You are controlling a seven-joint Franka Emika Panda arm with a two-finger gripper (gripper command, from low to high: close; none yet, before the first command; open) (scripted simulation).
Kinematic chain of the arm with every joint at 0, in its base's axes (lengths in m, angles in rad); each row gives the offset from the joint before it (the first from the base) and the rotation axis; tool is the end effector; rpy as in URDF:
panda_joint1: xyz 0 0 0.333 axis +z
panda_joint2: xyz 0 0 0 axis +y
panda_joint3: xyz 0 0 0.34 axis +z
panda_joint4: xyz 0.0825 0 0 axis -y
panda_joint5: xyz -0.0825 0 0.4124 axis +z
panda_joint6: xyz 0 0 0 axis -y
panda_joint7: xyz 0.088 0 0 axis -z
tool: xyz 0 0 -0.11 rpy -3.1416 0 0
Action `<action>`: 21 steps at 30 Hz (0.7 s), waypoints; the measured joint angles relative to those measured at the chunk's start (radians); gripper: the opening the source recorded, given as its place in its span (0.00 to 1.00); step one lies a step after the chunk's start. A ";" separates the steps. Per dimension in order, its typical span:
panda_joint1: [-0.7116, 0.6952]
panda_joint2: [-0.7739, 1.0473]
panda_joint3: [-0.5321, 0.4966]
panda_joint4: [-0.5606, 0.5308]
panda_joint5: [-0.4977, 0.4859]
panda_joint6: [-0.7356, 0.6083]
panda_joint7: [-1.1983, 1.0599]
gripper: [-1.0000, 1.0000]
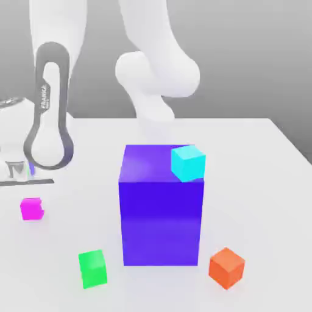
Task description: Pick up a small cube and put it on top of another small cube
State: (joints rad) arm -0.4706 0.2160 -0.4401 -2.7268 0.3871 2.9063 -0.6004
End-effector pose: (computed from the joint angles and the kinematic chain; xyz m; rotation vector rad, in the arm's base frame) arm 0.2170 -0.3371 0.1562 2.9596 -1.0448 -0.0023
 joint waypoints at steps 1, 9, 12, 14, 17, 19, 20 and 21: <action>0.023 -0.038 -0.039 -0.011 -0.071 -0.022 0.053 0.00; 0.169 -0.144 -0.063 -0.004 -0.276 -0.116 0.448 0.00; 0.232 -0.154 -0.044 0.011 -0.297 -0.139 0.587 0.00; 0.274 -0.161 -0.033 0.021 -0.309 -0.155 0.678 0.00; 0.332 -0.171 -0.012 0.037 -0.326 -0.178 0.814 0.00; 0.368 -0.177 0.003 0.047 -0.337 -0.194 0.905 0.00; 0.387 -0.181 0.010 0.052 -0.342 -0.201 0.950 0.00; 0.405 -0.184 0.018 0.057 -0.347 -0.209 0.996 0.00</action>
State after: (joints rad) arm -0.0653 0.0321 -0.4220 -2.6695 0.0399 2.6972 0.3951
